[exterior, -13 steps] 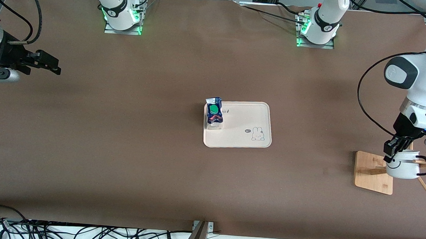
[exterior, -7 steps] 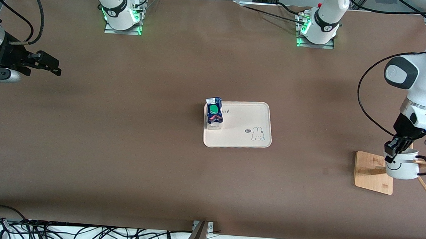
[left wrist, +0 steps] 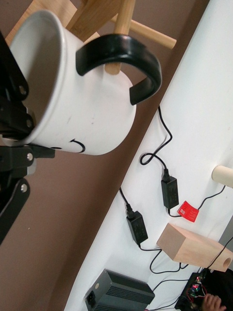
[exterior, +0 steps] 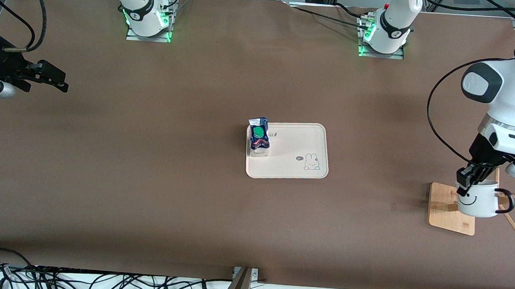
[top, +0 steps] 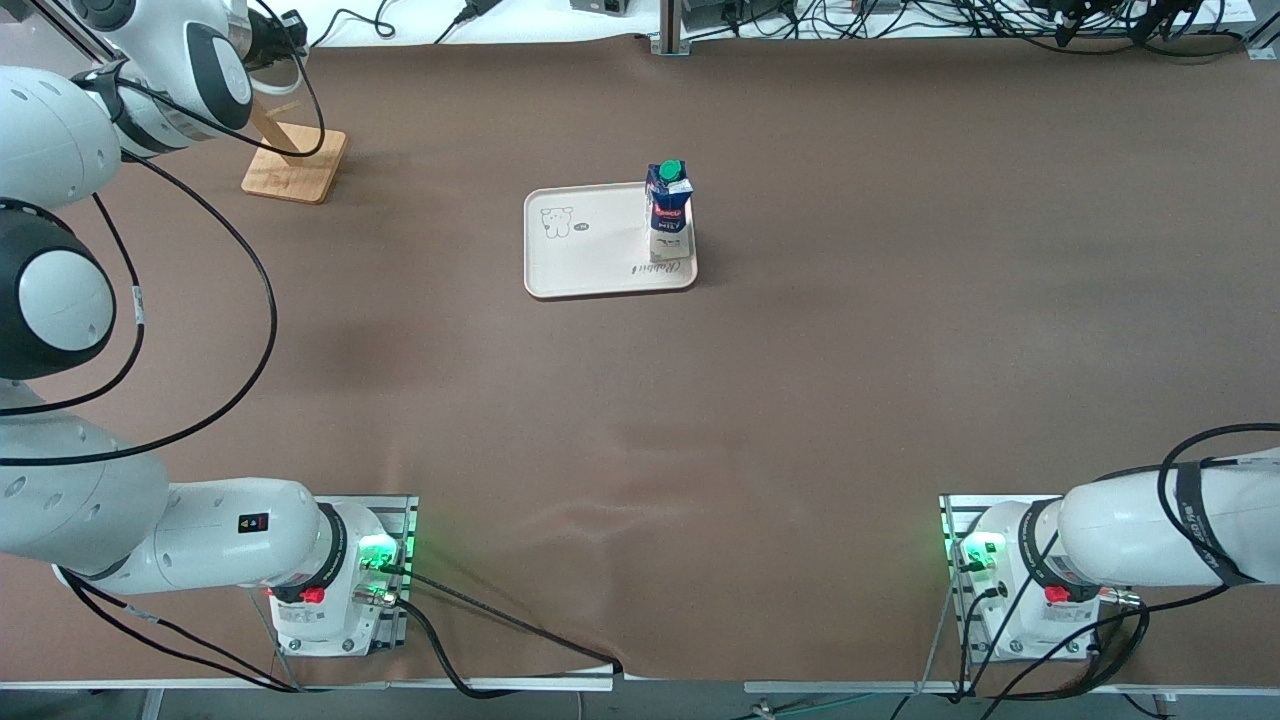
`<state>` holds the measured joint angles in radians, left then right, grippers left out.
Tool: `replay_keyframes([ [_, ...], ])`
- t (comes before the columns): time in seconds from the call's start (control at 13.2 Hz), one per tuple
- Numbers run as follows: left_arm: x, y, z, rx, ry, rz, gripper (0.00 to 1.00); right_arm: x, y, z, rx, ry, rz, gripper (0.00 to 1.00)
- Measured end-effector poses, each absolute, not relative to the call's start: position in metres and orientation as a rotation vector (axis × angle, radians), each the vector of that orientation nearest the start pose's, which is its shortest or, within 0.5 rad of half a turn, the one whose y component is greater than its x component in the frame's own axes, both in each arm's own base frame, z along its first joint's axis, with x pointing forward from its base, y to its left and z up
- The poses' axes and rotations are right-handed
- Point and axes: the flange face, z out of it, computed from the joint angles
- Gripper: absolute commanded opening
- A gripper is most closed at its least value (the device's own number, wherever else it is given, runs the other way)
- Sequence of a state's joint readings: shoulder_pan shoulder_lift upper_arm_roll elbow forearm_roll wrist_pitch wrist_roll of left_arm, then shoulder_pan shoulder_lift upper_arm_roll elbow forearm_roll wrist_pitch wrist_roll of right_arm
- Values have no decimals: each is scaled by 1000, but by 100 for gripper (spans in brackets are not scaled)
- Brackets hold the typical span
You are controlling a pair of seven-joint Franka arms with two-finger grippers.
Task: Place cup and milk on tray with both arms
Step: 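Grasp the white mug rim with the left gripper and lift it off the stand, then carry the white mug with the left gripper over the tray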
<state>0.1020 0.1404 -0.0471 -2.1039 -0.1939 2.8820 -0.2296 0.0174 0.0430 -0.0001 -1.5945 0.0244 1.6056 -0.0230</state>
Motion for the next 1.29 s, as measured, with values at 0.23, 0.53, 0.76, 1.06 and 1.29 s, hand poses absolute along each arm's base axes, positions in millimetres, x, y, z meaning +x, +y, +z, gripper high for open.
replay_keyframes([
  [0.23,606,21,441,-3103,-652,-1009,0,570,11,591,-3116,-58,47,100],
  [0.53,596,-32,464,-3186,-474,-892,0,571,11,590,-3121,-57,47,100],
  [0.76,593,-50,496,-3190,-312,-694,0,573,10,586,-3128,-58,58,100],
  [1.06,582,-65,544,-3211,-218,-275,0,574,10,584,-3130,-58,61,100],
  [1.29,565,-79,553,-3203,-143,-3,0,574,10,584,-3130,-58,61,100],
])
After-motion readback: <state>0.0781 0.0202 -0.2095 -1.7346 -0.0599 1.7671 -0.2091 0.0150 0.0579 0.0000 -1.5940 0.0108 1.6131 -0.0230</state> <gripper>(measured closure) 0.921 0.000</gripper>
